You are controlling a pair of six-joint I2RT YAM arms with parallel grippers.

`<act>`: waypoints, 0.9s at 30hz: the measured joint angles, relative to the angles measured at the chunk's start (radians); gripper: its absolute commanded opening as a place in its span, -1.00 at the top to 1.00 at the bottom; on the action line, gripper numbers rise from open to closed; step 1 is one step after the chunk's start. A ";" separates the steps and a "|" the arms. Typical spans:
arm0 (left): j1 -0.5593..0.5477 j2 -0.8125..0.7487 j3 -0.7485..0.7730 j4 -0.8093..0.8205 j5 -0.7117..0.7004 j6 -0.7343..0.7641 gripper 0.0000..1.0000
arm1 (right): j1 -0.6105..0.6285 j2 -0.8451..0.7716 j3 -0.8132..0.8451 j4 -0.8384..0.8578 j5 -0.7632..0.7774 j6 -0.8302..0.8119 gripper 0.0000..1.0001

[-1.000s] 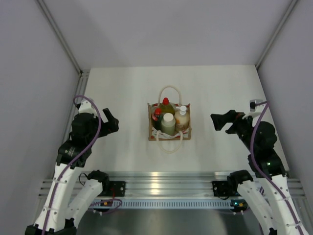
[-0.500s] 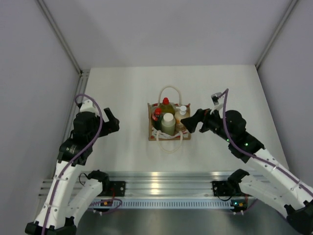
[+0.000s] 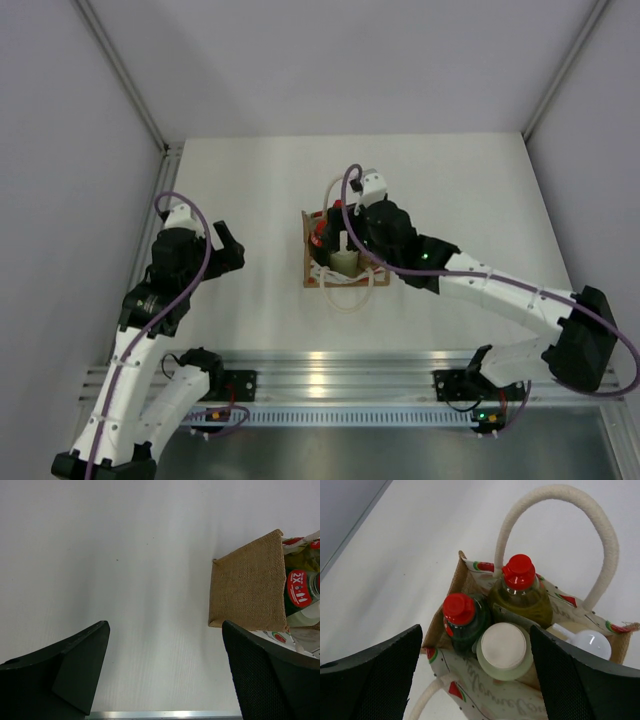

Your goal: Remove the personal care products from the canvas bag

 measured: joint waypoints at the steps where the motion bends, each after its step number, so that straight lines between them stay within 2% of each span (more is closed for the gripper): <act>1: 0.000 0.000 0.000 0.000 0.000 0.000 -0.96 | 0.003 0.027 0.021 0.000 0.014 -0.002 -0.65; 7: 0.000 0.004 -0.001 0.000 0.000 0.000 -0.96 | 0.026 0.160 0.114 -0.002 0.047 -0.014 -0.39; 16: 0.000 0.011 -0.002 0.000 0.001 0.000 -0.96 | 0.031 0.232 0.130 0.001 0.083 -0.033 0.00; 27: 0.000 0.023 -0.002 0.000 0.002 0.000 -0.96 | 0.050 0.253 0.130 0.086 0.139 -0.027 0.07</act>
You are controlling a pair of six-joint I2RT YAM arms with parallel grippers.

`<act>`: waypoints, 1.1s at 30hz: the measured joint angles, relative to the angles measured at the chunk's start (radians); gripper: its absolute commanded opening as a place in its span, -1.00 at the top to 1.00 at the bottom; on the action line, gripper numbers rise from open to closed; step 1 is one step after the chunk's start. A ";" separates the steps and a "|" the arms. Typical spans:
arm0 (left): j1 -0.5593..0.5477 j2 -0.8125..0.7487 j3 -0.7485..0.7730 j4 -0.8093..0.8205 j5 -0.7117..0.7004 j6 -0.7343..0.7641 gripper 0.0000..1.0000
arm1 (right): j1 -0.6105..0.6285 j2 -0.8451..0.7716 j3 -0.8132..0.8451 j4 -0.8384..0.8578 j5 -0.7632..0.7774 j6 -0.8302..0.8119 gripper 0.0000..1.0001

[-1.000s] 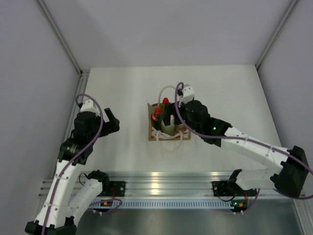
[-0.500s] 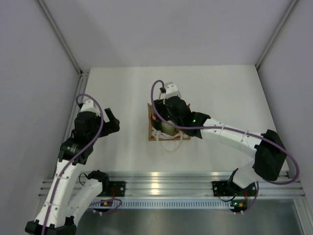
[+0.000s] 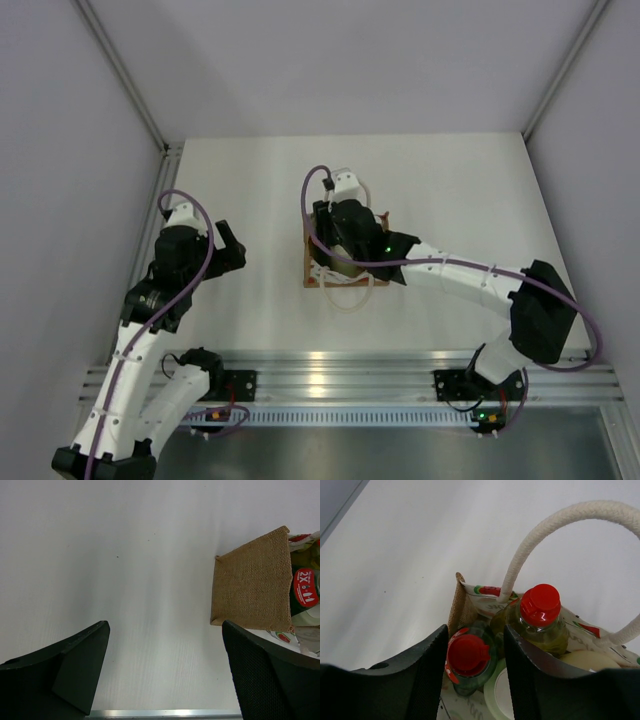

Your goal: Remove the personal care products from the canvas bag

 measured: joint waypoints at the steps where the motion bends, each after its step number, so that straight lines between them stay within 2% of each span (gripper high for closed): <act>1: 0.000 0.000 0.000 0.000 0.001 0.000 -0.96 | 0.000 0.006 0.000 0.010 0.005 0.000 0.07; 9: 0.000 0.000 0.000 0.000 0.008 0.000 -0.96 | 0.002 0.051 0.000 0.035 0.018 0.010 0.18; 11: 0.000 0.000 0.000 0.000 0.011 0.000 -0.96 | 0.005 0.054 -0.001 0.039 0.023 0.013 0.28; 17: 0.000 0.000 0.000 0.000 0.021 0.000 -0.96 | 0.016 0.056 -0.010 0.064 0.034 0.027 0.41; 22: 0.000 0.000 0.000 0.000 0.025 0.000 -0.96 | 0.020 0.056 -0.029 0.104 0.050 0.032 0.26; 29: 0.000 0.000 0.000 0.000 0.026 0.000 -0.96 | 0.031 0.058 -0.059 0.147 0.080 0.049 0.32; 32: 0.000 0.000 0.000 0.000 0.026 0.000 -0.96 | 0.032 0.058 -0.068 0.167 0.088 0.051 0.44; 33: 0.000 0.000 0.000 0.000 0.026 0.000 -0.96 | 0.033 0.058 -0.068 0.170 0.090 0.051 0.61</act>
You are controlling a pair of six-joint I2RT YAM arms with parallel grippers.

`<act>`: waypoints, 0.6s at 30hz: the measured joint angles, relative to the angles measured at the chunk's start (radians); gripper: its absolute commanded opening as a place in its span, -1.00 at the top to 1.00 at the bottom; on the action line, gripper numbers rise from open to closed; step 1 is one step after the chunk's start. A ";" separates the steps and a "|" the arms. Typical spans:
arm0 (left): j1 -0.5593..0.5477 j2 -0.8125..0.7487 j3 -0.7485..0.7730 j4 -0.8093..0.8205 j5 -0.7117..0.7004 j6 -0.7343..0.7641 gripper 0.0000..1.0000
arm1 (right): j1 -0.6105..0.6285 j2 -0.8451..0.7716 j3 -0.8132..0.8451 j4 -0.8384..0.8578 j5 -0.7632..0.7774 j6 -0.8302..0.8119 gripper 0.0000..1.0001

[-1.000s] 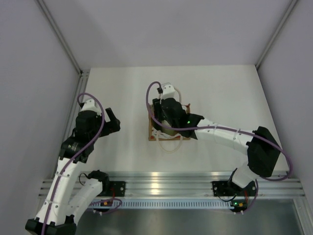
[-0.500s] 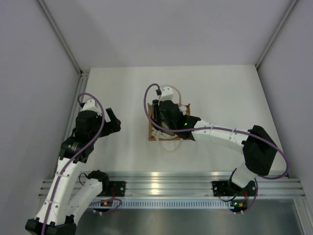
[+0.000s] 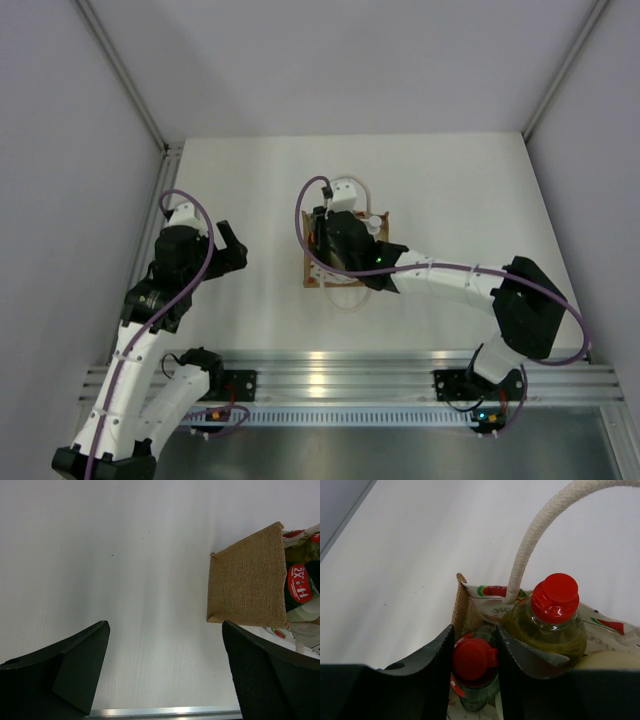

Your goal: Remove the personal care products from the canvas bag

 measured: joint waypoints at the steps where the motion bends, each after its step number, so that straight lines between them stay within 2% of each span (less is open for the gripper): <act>1: 0.000 0.000 0.000 0.000 0.000 0.000 -0.96 | 0.000 0.000 -0.001 0.003 0.001 0.000 0.70; 3: 0.000 0.000 0.000 0.000 0.001 0.000 -0.96 | 0.001 0.000 -0.006 0.014 0.005 -0.002 1.00; 10: 0.000 0.000 0.000 0.000 0.003 0.000 -0.96 | 0.009 0.000 -0.025 0.061 0.017 -0.035 1.00; 18: 0.000 0.000 0.000 0.000 0.003 0.000 -0.96 | 0.014 0.001 0.003 0.026 0.009 -0.097 1.00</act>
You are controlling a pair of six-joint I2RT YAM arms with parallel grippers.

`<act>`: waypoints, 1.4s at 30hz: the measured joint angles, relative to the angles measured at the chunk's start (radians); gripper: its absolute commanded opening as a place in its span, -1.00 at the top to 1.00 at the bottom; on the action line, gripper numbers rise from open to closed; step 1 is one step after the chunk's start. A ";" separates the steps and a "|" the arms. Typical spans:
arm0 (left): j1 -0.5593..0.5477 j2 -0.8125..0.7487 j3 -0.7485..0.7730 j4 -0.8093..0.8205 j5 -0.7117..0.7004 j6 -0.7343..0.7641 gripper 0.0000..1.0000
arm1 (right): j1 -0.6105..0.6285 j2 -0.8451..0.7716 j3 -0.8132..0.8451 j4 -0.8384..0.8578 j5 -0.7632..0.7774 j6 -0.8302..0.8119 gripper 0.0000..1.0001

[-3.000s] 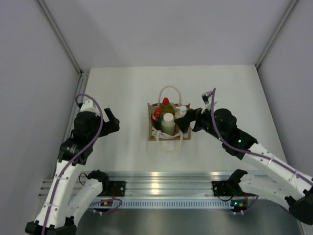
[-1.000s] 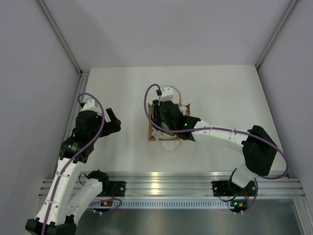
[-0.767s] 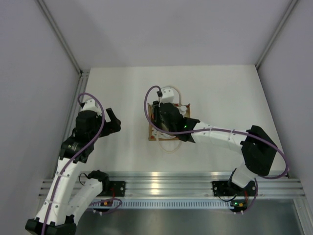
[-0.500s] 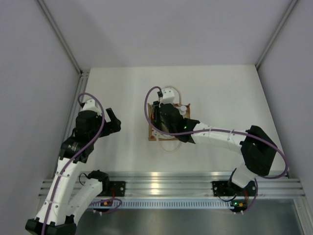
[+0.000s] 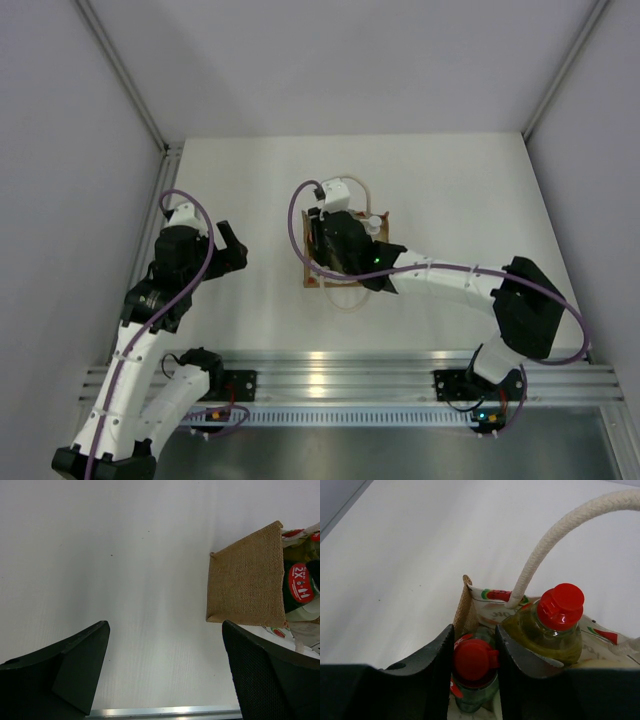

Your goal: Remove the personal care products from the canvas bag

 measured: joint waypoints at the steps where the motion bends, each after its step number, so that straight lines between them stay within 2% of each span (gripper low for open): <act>1: 0.000 0.000 0.000 0.000 0.000 0.000 -0.96 | 0.002 0.000 0.010 -0.010 -0.001 -0.008 1.00; 12: 0.000 -0.001 0.000 0.000 0.000 0.000 -0.96 | 0.006 0.001 0.148 -0.095 -0.007 -0.096 1.00; 24: 0.000 -0.002 0.000 0.000 0.000 0.000 -0.96 | 0.008 -0.014 0.370 -0.289 -0.025 -0.174 1.00; 35: 0.000 -0.002 0.000 0.000 0.001 0.000 -0.96 | -0.003 -0.077 0.465 -0.372 -0.005 -0.249 1.00; 42: 0.000 -0.002 0.000 0.000 0.001 0.000 -0.96 | -0.071 -0.168 0.476 -0.428 0.031 -0.290 1.00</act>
